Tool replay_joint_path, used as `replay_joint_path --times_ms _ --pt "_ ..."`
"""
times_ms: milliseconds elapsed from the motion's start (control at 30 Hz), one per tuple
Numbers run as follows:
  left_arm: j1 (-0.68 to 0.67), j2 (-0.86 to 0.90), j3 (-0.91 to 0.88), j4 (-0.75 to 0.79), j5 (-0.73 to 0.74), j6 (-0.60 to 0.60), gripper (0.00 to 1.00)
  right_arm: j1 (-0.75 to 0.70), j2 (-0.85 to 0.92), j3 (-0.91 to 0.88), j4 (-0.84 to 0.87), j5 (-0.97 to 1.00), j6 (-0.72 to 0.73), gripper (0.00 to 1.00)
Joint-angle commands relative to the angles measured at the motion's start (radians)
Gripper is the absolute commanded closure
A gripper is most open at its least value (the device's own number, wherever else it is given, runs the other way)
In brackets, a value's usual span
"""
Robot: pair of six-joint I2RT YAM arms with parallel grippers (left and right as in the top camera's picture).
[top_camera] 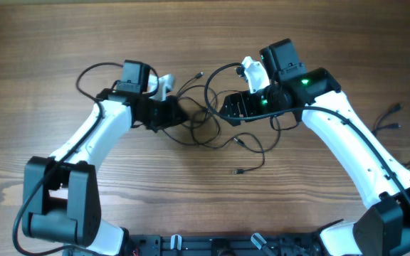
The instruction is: Untangle cables
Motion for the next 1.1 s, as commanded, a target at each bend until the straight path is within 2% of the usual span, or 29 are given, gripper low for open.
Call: replay_joint_path --times_ms 0,100,200,300,400,500,567,667,900,1000,1067 --pt "0.082 -0.016 0.005 -0.051 -0.312 -0.101 0.83 0.034 0.024 0.007 0.028 -0.026 0.007 0.04" --pt "0.164 -0.016 0.005 -0.069 -0.311 -0.101 0.76 0.060 0.025 0.007 0.064 0.013 0.108 0.05" --pt "0.240 -0.016 0.005 -0.095 -0.307 -0.101 0.63 0.083 0.027 0.002 0.116 0.016 0.229 0.08" --pt "0.304 -0.016 0.005 -0.129 -0.307 -0.100 0.58 0.118 0.040 -0.013 0.173 0.016 0.341 0.08" --pt "0.343 -0.016 0.004 -0.156 -0.307 -0.100 0.54 0.162 0.075 -0.013 0.195 0.017 0.392 0.08" --pt "0.357 -0.016 0.003 -0.172 -0.307 -0.100 0.52 0.203 0.130 -0.013 0.193 0.020 0.475 0.12" --pt "0.355 -0.016 0.003 -0.174 -0.307 -0.100 0.52 0.226 0.176 -0.013 0.181 0.029 0.600 0.18" --pt "0.351 -0.016 0.003 -0.178 -0.307 -0.100 0.52 0.257 0.240 -0.013 0.189 0.040 0.769 0.18" --pt "0.351 -0.016 0.003 -0.206 -0.307 -0.100 0.54 0.297 0.352 -0.013 0.241 0.128 0.994 0.18" --pt "0.351 -0.016 0.003 -0.210 -0.307 -0.100 0.55 0.297 0.378 -0.013 0.255 0.128 1.086 0.28" --pt "0.351 -0.016 0.003 -0.210 -0.307 -0.100 0.55 0.297 0.390 -0.013 0.275 0.130 1.106 0.29"
